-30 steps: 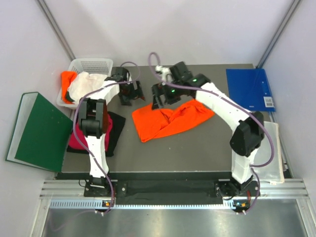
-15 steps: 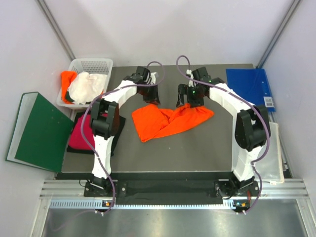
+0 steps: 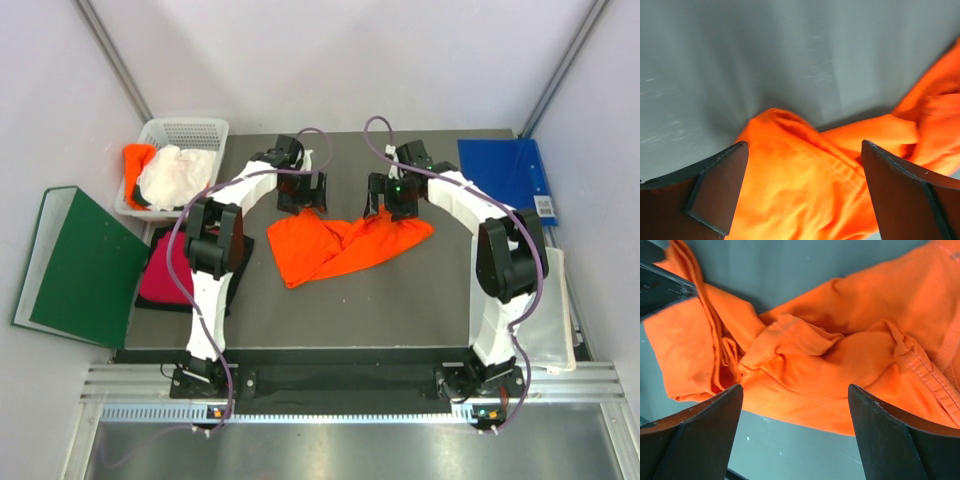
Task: Fold and stack the t-shirts
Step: Flatten out the tshirt
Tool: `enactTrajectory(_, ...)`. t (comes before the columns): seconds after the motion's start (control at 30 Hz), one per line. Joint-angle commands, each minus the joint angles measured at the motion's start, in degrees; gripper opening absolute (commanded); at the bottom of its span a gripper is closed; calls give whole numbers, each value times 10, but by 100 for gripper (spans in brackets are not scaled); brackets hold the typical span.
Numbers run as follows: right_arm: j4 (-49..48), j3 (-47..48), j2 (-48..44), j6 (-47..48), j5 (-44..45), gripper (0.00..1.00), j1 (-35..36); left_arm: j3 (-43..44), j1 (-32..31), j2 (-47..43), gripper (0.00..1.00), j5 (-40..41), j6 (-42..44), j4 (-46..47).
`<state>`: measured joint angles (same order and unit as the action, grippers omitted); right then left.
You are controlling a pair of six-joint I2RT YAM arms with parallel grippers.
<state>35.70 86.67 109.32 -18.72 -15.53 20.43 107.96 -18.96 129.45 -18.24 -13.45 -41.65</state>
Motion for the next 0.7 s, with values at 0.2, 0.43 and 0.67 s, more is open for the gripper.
enactTrajectory(0.2, -27, -12, -8, -7, 2, 86, -8, 15, 3, 32, 90, 63, 48, -66)
enactTrajectory(0.43, -42, -1, 12, -23, 7, 86, -42, 22, 0, 22, 0, 76, 38, -58)
enactTrajectory(0.67, -22, 67, 128, -29, -33, 47, -39, 26, 2, -42, 0, 128, 26, -34)
